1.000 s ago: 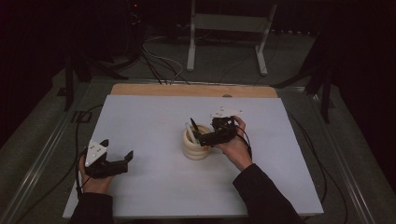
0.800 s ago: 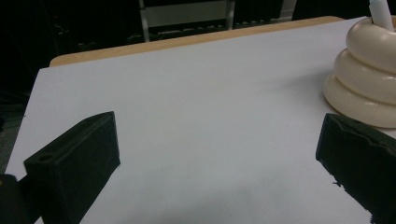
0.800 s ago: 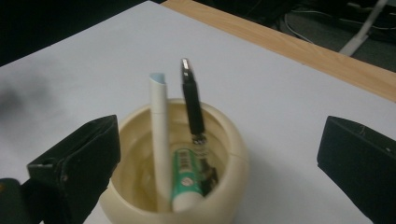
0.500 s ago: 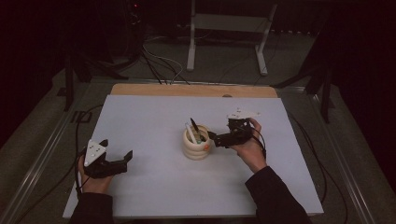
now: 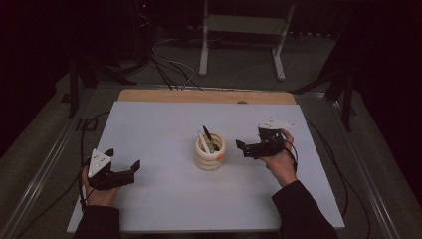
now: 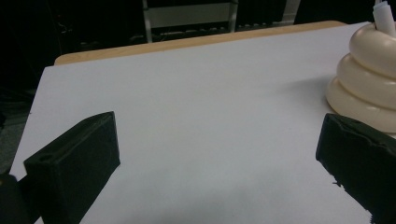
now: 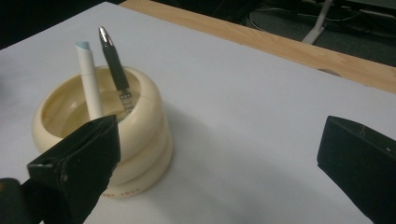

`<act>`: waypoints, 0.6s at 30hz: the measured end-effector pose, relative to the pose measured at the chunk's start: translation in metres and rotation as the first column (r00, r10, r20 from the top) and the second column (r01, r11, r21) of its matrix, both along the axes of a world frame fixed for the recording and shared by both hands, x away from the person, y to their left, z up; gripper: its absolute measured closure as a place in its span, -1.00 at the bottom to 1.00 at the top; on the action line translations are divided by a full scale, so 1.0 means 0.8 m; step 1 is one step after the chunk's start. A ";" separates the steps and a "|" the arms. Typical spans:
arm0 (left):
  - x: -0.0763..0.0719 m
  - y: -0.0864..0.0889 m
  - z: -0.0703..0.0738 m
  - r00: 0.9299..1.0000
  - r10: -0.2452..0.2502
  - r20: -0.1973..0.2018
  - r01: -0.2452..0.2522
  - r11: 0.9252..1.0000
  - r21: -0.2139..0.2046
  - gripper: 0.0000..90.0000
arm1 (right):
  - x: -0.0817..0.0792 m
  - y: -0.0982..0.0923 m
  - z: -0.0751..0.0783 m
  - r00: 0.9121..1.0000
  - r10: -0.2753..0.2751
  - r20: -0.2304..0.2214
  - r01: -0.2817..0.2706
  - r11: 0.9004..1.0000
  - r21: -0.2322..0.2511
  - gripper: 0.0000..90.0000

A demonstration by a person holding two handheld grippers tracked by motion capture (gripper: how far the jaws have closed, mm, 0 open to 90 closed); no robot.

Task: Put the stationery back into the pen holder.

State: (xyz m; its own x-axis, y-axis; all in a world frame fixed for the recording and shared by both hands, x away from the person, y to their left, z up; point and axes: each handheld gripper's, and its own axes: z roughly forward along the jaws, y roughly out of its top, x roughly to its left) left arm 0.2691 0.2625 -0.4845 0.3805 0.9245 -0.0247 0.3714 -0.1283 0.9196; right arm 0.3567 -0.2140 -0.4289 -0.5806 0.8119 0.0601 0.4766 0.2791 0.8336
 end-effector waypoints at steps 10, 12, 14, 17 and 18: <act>-0.002 0.003 0.005 1.000 0.010 0.000 -0.010 1.000 -0.022 -1.00 | -0.012 -0.027 0.001 0.999 -0.036 0.024 0.036 0.999 0.005 -1.00; -0.002 0.004 0.005 1.000 0.012 -0.001 -0.012 1.000 -0.022 -1.00 | -0.014 -0.030 0.000 0.999 -0.040 0.025 0.040 0.999 0.003 -1.00; -0.002 0.006 0.007 1.000 0.018 -0.001 -0.018 1.000 -0.024 -1.00 | -0.018 -0.040 -0.004 0.998 -0.051 0.026 0.051 0.999 -0.003 -1.00; -0.004 0.008 0.010 1.000 0.020 0.005 -0.020 1.000 -0.023 -1.00 | -0.025 -0.049 -0.007 0.997 -0.066 0.034 0.066 0.998 -0.016 -1.00; -0.004 0.008 0.010 1.000 0.020 0.005 -0.020 1.000 -0.023 -1.00 | -0.025 -0.049 -0.007 0.997 -0.066 0.034 0.066 0.998 -0.016 -1.00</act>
